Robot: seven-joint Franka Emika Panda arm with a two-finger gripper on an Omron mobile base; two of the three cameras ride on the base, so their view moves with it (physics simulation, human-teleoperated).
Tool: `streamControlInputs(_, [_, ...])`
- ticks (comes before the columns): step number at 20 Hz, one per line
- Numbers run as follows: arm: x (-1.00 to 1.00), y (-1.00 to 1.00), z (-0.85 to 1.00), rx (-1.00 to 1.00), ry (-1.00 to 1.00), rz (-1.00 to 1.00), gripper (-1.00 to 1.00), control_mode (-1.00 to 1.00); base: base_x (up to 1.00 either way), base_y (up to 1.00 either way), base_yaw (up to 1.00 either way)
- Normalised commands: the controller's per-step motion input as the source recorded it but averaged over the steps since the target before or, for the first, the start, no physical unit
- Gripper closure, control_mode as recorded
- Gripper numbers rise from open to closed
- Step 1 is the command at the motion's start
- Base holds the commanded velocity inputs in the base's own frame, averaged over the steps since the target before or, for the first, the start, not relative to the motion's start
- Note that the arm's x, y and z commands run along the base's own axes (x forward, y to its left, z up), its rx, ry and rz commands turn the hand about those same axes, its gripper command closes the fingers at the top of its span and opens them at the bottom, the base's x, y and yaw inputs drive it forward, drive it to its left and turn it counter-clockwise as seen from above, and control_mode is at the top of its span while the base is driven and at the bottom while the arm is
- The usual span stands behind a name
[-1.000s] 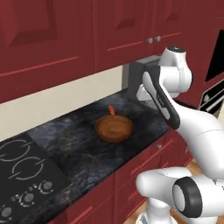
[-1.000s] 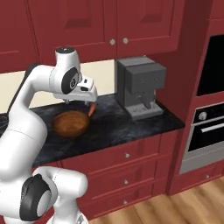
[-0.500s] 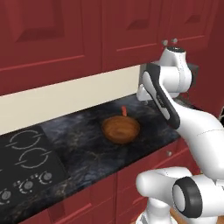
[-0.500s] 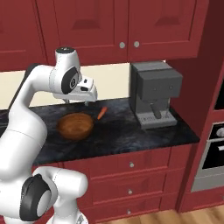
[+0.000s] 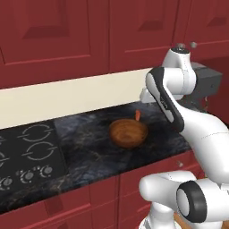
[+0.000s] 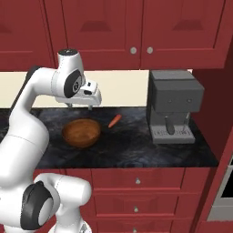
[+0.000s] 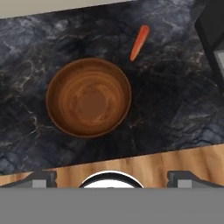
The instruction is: Place the two vegetables and bowl onto the tray for setting up a vegetable dip station.
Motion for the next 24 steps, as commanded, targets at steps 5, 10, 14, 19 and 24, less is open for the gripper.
streamControlInputs(5, [0.00,0.00,0.00,0.00,0.00,0.00,-1.00,1.00,0.04,-0.44,0.35])
streamControlInputs(10, [0.00,0.00,0.00,0.00,0.00,0.00,-1.00,1.00,0.06,-0.44,0.33])
streamControlInputs(14, [0.00,0.00,0.00,0.00,0.00,0.00,-1.00,1.00,0.01,-0.37,0.18])
streamControlInputs(19, [0.00,0.00,0.00,0.00,0.00,0.00,-1.00,1.00,0.00,-0.09,0.00])
streamControlInputs(24, [0.00,0.00,0.00,0.00,0.00,0.00,-1.00,1.00,0.00,0.00,0.00])
